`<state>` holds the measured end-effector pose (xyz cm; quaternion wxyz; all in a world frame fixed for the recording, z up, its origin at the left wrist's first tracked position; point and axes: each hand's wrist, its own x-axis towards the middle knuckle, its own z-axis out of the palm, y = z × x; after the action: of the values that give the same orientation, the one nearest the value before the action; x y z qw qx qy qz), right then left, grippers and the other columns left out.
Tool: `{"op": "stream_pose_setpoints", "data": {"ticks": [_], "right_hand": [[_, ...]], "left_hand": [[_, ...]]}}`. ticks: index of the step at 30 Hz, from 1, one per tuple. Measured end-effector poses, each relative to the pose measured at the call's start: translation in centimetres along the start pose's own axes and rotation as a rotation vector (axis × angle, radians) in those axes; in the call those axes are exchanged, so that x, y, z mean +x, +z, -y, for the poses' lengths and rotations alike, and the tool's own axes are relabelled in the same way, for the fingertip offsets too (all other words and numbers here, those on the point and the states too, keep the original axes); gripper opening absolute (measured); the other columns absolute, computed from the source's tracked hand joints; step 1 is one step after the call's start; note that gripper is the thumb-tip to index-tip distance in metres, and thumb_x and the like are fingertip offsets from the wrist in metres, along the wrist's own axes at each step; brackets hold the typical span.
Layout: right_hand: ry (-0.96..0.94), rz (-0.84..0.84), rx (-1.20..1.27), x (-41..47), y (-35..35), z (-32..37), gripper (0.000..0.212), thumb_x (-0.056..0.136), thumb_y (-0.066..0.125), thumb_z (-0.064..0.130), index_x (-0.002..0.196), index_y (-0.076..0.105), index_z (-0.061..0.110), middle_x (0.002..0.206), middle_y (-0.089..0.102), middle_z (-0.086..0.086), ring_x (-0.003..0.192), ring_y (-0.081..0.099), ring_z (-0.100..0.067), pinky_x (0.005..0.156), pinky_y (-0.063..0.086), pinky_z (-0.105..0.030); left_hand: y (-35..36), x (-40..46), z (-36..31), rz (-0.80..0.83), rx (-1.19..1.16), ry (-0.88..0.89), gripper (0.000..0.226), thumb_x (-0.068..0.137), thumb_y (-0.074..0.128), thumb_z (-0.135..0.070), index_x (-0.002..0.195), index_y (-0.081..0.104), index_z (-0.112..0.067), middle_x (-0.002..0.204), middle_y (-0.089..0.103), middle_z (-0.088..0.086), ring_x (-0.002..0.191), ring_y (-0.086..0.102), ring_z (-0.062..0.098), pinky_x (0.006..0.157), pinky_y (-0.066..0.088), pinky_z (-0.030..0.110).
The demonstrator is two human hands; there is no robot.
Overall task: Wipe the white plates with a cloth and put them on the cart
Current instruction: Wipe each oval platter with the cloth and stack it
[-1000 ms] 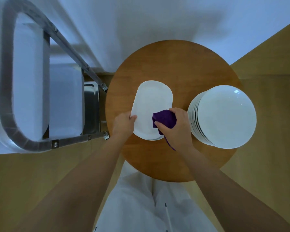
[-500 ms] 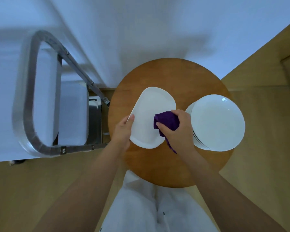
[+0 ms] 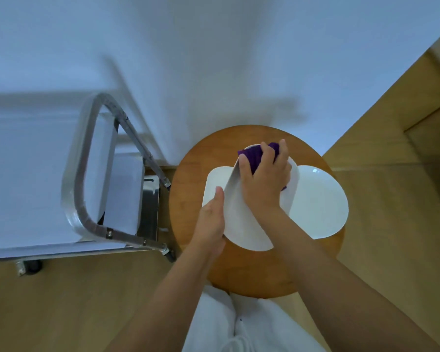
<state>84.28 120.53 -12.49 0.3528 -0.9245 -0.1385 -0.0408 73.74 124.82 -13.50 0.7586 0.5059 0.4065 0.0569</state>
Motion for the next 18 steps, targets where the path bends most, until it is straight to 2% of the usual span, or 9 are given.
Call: {"op": "stream_pose_setpoints", "data": {"ticks": [2, 4, 7, 8, 12, 16, 18], "right_hand": [[-0.060, 0.043, 0.039, -0.4, -0.4, 0.6, 0.046, 0.093, 0.050, 0.036, 0.130, 0.046, 0.011, 0.149, 0.028, -0.013, 0.129, 0.032, -0.032, 0.104, 0.032, -0.044], [-0.117, 0.078, 0.081, -1.2, -0.9, 1.0, 0.041, 0.094, 0.050, 0.033, 0.128, 0.048, 0.011, 0.145, 0.033, -0.012, 0.125, 0.036, -0.030, 0.102, 0.037, -0.042], [-0.237, 0.119, 0.102, -3.6, -1.7, 1.4, 0.041, 0.092, 0.051, 0.032, 0.127, 0.051, 0.010, 0.140, 0.039, -0.014, 0.122, 0.040, -0.030, 0.099, 0.042, -0.046], [-0.260, 0.131, 0.095, -4.4, -1.9, 1.4, 0.042, 0.091, 0.050, 0.033, 0.127, 0.052, 0.010, 0.139, 0.041, -0.015, 0.121, 0.041, -0.031, 0.098, 0.043, -0.047], [-0.313, 0.163, 0.066, -7.1, -2.7, 1.3, 0.042, 0.088, 0.053, 0.032, 0.125, 0.056, 0.010, 0.136, 0.046, -0.015, 0.119, 0.045, -0.031, 0.095, 0.048, -0.046], [-0.475, 0.157, 0.029, -8.3, -3.4, 0.6, 0.040, 0.080, 0.062, 0.027, 0.114, 0.064, 0.006, 0.123, 0.057, -0.019, 0.107, 0.056, -0.036, 0.084, 0.054, -0.047], [-0.557, 0.141, 0.019, -8.3, -3.9, -0.2, 0.039, 0.079, 0.064, 0.027, 0.111, 0.066, 0.006, 0.121, 0.059, -0.019, 0.104, 0.058, -0.035, 0.082, 0.055, -0.044]], "left_hand": [[0.1, -0.4, -0.6, -0.016, 0.001, 0.028, 0.044, 0.099, 0.028, -0.051, 0.104, 0.063, -0.024, 0.079, 0.072, -0.006, 0.067, 0.069, 0.006, 0.048, 0.050, 0.014], [0.0, -0.5, -1.3, -0.041, -0.014, 0.054, 0.038, 0.098, 0.029, -0.053, 0.101, 0.061, -0.032, 0.088, 0.072, -0.005, 0.079, 0.069, 0.011, 0.056, 0.054, 0.019], [-0.2, -0.6, -2.3, -0.058, -0.037, 0.136, 0.035, 0.099, 0.028, -0.050, 0.094, 0.059, -0.038, 0.077, 0.072, -0.020, 0.077, 0.068, 0.000, 0.056, 0.051, 0.013], [-0.3, -0.5, -2.4, -0.077, -0.050, 0.147, 0.036, 0.099, 0.028, -0.051, 0.093, 0.061, -0.037, 0.076, 0.072, -0.021, 0.079, 0.069, 0.001, 0.058, 0.052, 0.013], [-0.9, -0.4, -2.6, -0.134, -0.156, 0.071, 0.042, 0.095, 0.039, -0.055, 0.081, 0.070, -0.030, 0.078, 0.075, -0.006, 0.081, 0.072, 0.016, 0.071, 0.059, 0.034], [-1.5, -0.4, -3.1, -0.155, -0.235, 0.069, 0.036, 0.095, 0.044, -0.051, 0.087, 0.064, -0.023, 0.071, 0.074, -0.003, 0.069, 0.073, 0.017, 0.059, 0.058, 0.033], [-1.7, -0.5, -3.0, -0.133, -0.236, 0.071, 0.035, 0.095, 0.044, -0.051, 0.088, 0.063, -0.023, 0.070, 0.074, -0.003, 0.066, 0.072, 0.016, 0.059, 0.059, 0.034]]}}
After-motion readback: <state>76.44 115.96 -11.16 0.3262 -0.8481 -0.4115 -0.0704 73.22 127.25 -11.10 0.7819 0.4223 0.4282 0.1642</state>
